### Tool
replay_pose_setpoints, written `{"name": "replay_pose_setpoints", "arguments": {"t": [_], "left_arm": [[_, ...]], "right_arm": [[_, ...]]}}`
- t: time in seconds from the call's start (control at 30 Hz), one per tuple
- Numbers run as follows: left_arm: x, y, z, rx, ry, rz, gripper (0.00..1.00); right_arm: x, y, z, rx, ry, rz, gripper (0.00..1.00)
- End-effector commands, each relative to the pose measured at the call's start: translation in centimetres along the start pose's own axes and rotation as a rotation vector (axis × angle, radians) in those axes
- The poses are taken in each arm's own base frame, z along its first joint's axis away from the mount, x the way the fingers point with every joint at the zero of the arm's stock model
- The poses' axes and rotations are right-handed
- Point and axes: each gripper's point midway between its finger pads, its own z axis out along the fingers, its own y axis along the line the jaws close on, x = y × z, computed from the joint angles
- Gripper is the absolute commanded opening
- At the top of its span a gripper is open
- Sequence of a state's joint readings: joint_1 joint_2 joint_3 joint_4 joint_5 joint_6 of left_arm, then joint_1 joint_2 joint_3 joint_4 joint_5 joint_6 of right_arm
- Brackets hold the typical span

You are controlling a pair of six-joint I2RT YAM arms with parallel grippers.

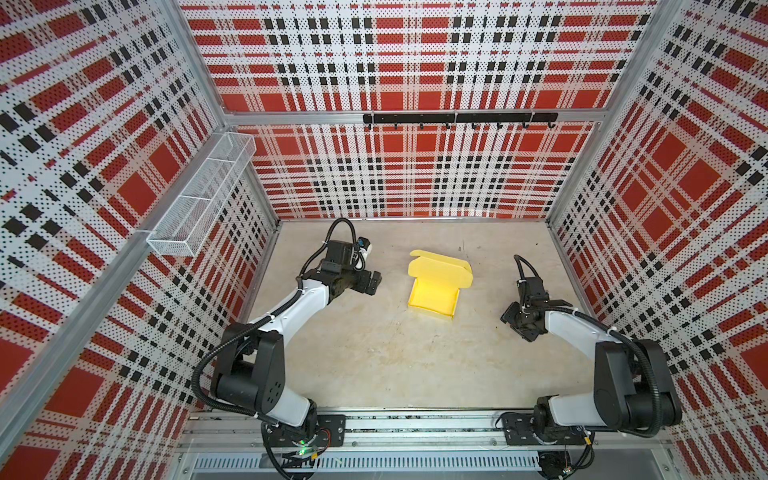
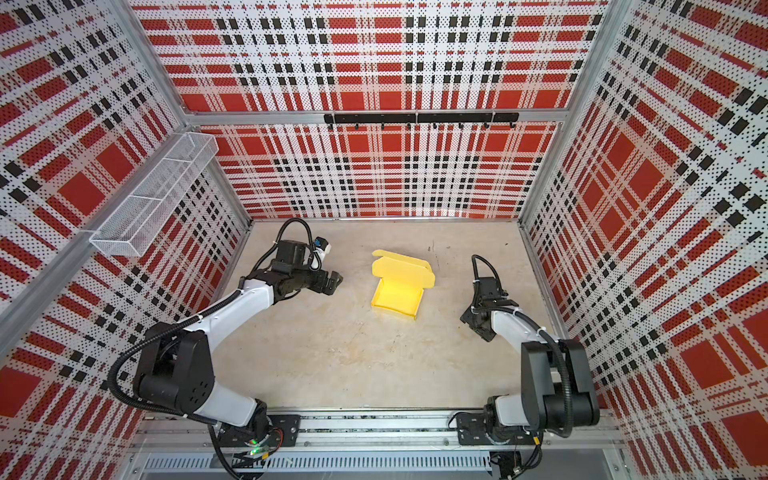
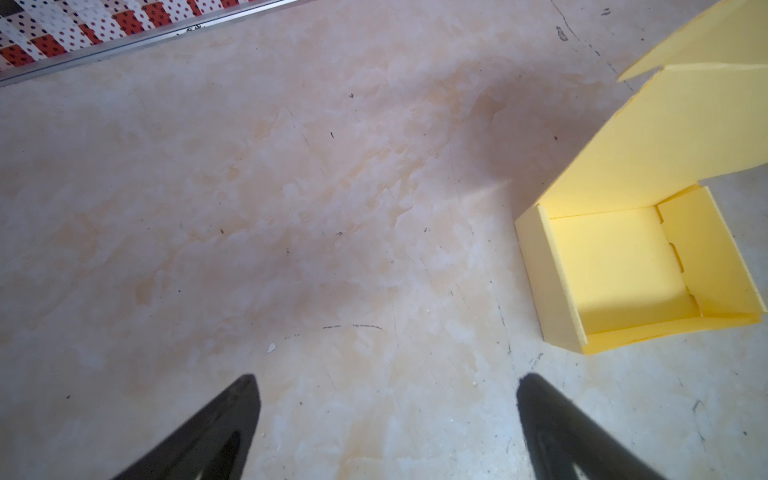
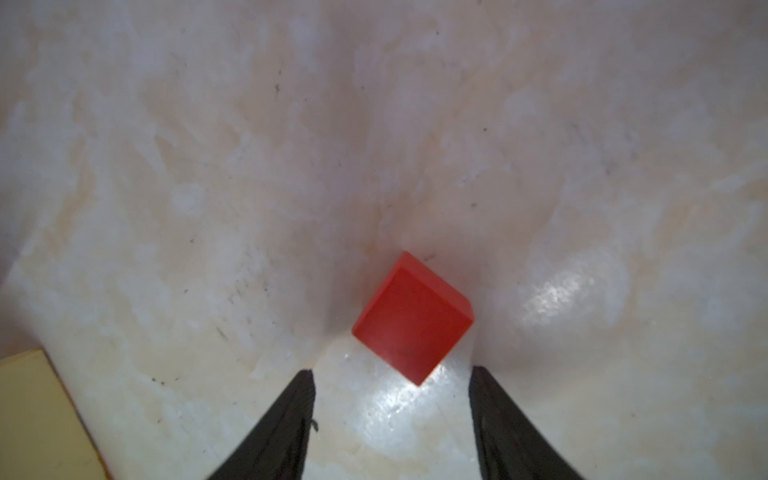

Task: Fold the paper box
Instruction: 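Lower the right gripper onto the red cube and close on it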

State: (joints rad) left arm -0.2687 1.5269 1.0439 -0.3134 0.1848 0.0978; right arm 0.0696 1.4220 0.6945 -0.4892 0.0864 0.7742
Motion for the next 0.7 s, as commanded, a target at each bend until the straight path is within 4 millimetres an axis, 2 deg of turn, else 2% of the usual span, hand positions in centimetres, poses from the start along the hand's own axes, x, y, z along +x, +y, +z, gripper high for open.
{"name": "replay_pose_setpoints", "arguments": {"t": [0.0,0.13,0.27,0.37,0.5,0.67], "left_arm": [[-1.6,-0.4,-1.1,0.028,-0.057,-0.019,1.0],[-1.3,0.0,-0.6,0.009,-0.049,-0.018,1.0],[-1.9,-0.1,-0.9,0.014,-0.049,-0.018,1.0],[-1.4,0.2,-0.4,0.0,-0.046,-0.019,1.0],[-1.4,-0.6,-0.6,0.027,-0.044,-0.021,0.99],[-1.2,-0.1,-0.1,0.005,-0.035,-0.017,0.99]], "right_arm": [[-2.1,1.4,-0.5,-0.025,-0.049,-0.012,0.56],[-2.8,1.4,-0.1,0.002,-0.059,-0.035,0.54],[-3.1,1.6,0.0,0.011,-0.058,-0.046,0.54],[-3.5,1.6,0.4,0.027,-0.068,-0.059,0.53],[-3.3,1.9,0.8,0.017,-0.044,-0.061,0.45],[-3.1,1.4,1.4,0.04,-0.049,-0.072,0.41]]}}
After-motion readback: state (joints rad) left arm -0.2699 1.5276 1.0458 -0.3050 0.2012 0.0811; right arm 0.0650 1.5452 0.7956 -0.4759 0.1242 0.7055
